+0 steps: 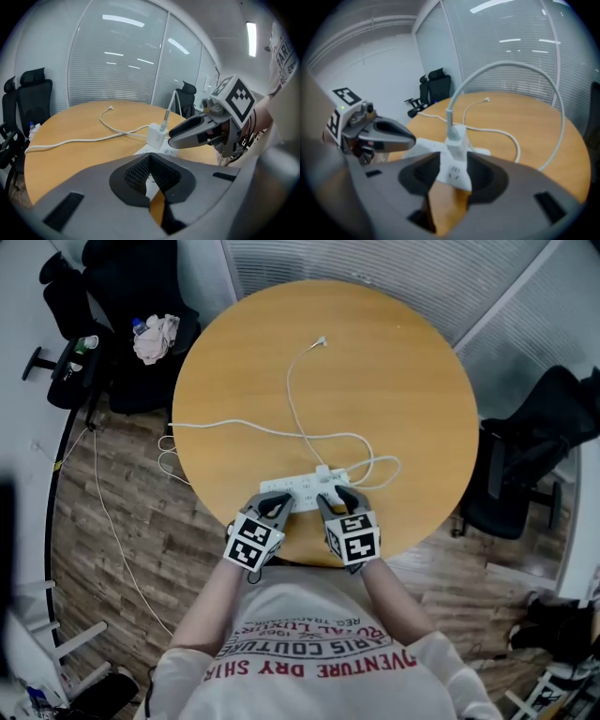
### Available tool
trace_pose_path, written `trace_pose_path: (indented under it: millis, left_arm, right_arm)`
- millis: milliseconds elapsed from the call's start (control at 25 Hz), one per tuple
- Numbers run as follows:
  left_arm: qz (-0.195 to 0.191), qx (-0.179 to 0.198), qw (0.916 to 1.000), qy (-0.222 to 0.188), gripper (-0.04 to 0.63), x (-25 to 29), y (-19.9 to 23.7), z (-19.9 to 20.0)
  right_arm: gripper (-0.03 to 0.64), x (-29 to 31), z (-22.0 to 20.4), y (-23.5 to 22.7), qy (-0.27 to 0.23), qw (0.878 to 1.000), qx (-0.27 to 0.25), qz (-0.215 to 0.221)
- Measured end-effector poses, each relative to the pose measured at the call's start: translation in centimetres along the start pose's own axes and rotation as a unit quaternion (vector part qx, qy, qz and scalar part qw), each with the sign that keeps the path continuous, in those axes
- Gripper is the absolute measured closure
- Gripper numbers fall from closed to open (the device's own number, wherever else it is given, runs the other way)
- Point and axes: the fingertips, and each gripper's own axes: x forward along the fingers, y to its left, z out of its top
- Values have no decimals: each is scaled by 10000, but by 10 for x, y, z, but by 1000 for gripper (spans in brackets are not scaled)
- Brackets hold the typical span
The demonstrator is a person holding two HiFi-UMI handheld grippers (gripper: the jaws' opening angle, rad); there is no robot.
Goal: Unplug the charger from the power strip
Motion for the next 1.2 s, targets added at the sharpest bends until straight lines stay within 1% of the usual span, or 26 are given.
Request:
trace_pose_path:
  millis: [120,240,400,480,520,600,680,760,840,1040,1120,1200]
  left_arm:
    - [-53,-52,9996,283,561,16,7,-10]
    - [-60,-165,9988,466,561,29,15,-16]
    - [-156,-258,9983,504,561,36,16,-16]
    - [-153,-378,9979,513,561,37,18,-15]
    - [-136,-475,9975,505,561,37,20,-15]
    - [-130,-695,9964,475,561,37,23,-15]
    - [-179,-818,9953,491,561,37,24,-16]
    - [-163,-760,9951,607,561,39,23,-17]
    - [-32,-580,9956,731,561,41,21,-20]
    - [371,-144,9971,652,561,41,22,-23]
    - [394,-41,9971,645,561,42,21,-23]
    - [312,-4,9974,645,561,43,20,-23]
  right_arm:
    - [436,11,-3,-1,137,9998,96,-118]
    - [436,25,-2,-2,245,9993,163,-229]
    - [436,36,0,-7,286,9976,390,-489]
    - [436,40,1,-12,315,9964,466,-638]
    - [436,42,2,-14,359,9958,438,-720]
    - [445,44,1,-15,459,9947,223,-890]
    - [444,45,1,-15,474,9939,97,-989]
    - [445,45,0,-15,471,9937,147,-1006]
    - [454,45,0,-16,492,9934,218,-1015]
    - [459,44,0,-13,427,9931,141,-1086]
    - [459,43,-1,-14,427,9928,114,-1117]
    - [459,41,-2,-14,461,9923,127,-1144]
